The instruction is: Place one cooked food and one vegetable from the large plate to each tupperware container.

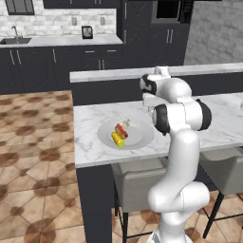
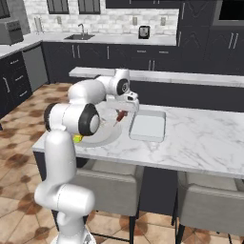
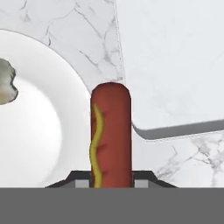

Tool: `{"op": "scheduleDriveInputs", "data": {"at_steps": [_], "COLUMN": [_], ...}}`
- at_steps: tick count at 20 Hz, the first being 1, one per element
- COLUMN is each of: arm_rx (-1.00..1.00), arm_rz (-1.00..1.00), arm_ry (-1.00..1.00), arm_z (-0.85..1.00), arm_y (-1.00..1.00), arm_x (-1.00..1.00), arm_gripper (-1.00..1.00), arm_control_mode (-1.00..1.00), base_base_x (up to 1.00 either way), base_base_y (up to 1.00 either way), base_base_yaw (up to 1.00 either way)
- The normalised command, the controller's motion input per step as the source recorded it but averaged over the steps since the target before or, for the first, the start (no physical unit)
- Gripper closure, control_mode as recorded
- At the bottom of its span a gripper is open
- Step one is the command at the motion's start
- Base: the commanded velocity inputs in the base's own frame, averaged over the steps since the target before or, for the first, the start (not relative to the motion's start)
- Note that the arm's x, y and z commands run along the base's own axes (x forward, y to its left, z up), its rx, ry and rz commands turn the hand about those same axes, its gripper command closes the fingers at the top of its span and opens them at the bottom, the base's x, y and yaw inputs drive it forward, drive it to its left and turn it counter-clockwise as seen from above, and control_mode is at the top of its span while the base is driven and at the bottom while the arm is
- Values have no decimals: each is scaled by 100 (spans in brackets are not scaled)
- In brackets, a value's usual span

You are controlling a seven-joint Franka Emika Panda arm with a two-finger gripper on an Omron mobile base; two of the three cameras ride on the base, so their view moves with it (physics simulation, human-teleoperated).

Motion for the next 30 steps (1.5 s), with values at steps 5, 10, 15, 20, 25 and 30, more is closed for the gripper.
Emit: {"op": "scheduleDriveInputs", "data": {"at_steps": [5,10,15,20,25,30], "arm_rx": [-1,-10,-2,-1,0,0], "arm_rz": [2,7,11,6,0,0], "arm_ry": [1,0,6,7,5,0], "arm_z": [-24,-30,-18,-12,-6,0], "arm_y": [-84,-71,-66,-17,6,1], "arm_x": [39,46,61,5,0,-13], "arm_gripper": [100,100,100,-100,-100,-100], "arm_control_mode": [-100,-100,-100,-100,-100,-100], "base_base_x": [0,0,0,0,0,0], "base_base_y": [0,0,0,0,0,0], "base_base_yaw": [0,0,0,0,0,0]}}
